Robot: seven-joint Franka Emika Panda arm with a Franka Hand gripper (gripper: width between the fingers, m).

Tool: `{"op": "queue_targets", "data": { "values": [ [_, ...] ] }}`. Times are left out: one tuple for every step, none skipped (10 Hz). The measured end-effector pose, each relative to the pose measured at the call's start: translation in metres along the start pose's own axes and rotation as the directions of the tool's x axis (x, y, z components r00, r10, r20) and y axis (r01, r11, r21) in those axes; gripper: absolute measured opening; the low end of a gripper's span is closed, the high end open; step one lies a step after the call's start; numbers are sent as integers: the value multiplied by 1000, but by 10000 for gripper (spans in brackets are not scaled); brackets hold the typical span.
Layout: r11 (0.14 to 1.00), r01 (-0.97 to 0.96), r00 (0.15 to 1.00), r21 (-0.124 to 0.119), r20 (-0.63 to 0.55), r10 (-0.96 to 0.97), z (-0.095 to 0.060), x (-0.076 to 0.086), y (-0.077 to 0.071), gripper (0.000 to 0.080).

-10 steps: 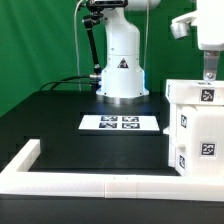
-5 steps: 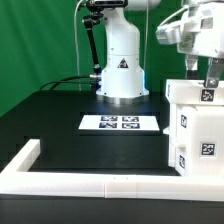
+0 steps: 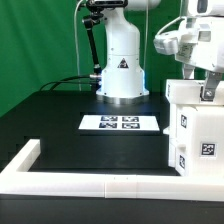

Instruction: Assemble cabinet

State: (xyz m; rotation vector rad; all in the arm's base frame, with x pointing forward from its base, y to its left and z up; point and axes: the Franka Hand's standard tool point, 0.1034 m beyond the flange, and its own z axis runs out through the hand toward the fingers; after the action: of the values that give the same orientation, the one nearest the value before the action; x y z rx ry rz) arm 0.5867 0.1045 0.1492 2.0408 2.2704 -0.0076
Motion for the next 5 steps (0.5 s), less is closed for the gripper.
{"op": "queue_targets", "data": {
  "values": [
    [1000, -22, 1000, 0, 0, 22, 0, -1, 0, 668],
    [999, -41, 999, 0, 0, 41, 0, -1, 0, 558],
    [998, -55, 998, 2, -1, 55, 0, -2, 0, 560],
    [991, -132, 991, 5, -2, 132, 1, -4, 0, 560],
    [967, -256, 967, 5, -1, 256, 1, -4, -1, 560]
  ]
}}
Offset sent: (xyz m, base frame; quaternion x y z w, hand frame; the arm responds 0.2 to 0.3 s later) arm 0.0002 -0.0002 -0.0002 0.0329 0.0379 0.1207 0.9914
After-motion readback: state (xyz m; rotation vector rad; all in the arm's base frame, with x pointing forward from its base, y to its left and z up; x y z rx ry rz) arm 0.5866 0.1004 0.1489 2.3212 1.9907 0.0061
